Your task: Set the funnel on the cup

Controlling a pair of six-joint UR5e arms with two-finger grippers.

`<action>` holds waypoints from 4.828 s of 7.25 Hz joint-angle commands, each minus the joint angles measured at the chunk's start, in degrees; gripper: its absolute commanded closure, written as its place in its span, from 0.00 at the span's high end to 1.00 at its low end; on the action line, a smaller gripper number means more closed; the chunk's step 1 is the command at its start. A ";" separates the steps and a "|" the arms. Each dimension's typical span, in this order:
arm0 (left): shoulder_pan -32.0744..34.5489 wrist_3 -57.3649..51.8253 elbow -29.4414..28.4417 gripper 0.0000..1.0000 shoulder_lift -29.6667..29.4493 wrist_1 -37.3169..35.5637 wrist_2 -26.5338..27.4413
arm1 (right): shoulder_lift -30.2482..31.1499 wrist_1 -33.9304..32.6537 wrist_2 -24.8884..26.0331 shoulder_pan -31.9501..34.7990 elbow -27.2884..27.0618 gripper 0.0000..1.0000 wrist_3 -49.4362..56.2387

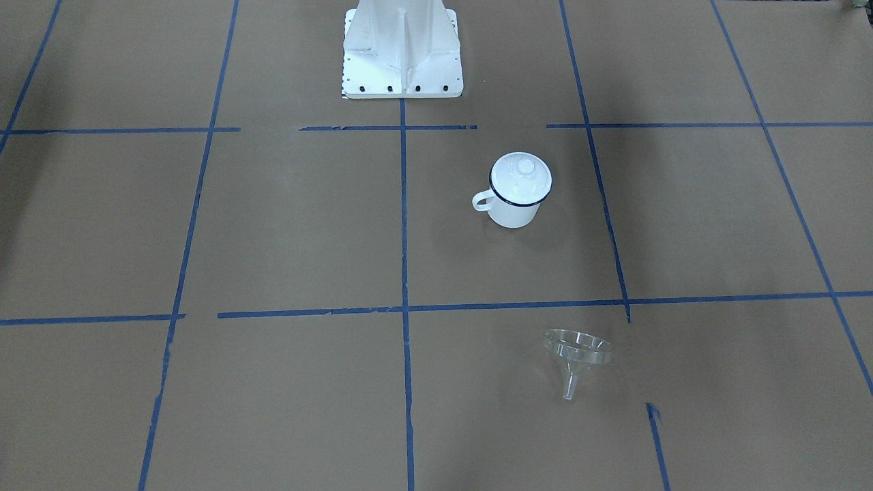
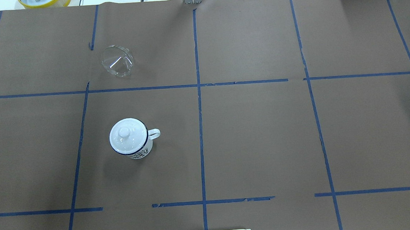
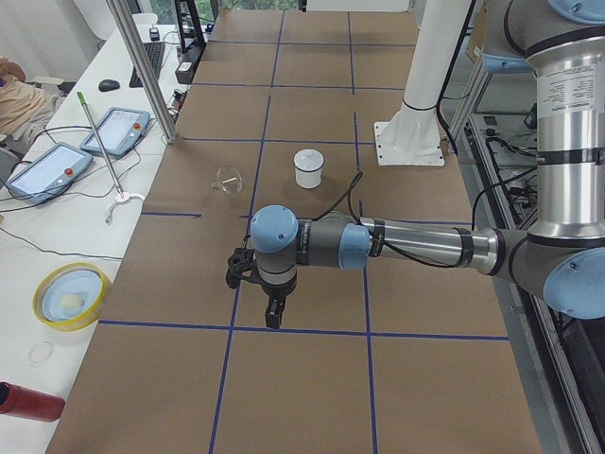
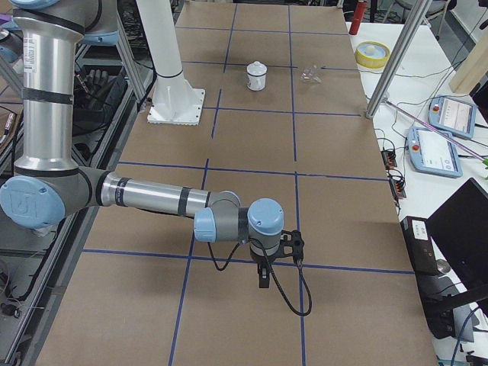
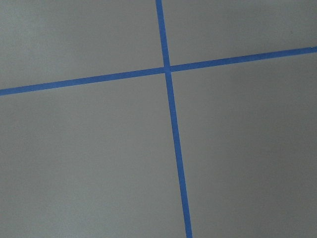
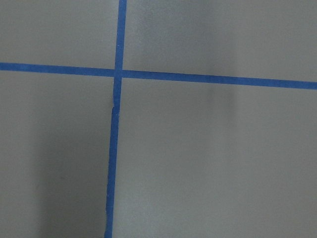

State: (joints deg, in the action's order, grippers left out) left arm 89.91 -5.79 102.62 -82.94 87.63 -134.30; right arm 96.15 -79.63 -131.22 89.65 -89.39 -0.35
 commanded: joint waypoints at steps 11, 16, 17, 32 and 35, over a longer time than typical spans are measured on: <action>-8.91 14.20 2.33 1.00 -14.53 21.20 -7.46 | 0.00 0.00 0.00 0.00 0.00 1.00 0.00; -43.70 67.85 12.05 1.00 -20.93 17.61 15.96 | 0.00 0.00 0.00 0.00 0.00 1.00 0.00; -47.86 71.41 14.60 1.00 -26.25 6.35 19.56 | 0.00 0.00 0.00 0.00 0.00 1.00 0.00; -58.89 81.56 12.60 0.79 -31.93 -2.29 30.32 | 0.00 0.00 0.00 0.00 0.00 1.00 0.00; -58.80 80.94 13.22 0.00 -31.93 -2.46 30.41 | 0.00 0.00 0.00 0.00 0.00 1.00 0.00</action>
State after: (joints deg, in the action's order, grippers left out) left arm 31.05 75.49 115.64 -114.87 85.26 -103.89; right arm 96.15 -79.63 -131.22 89.65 -89.38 -0.35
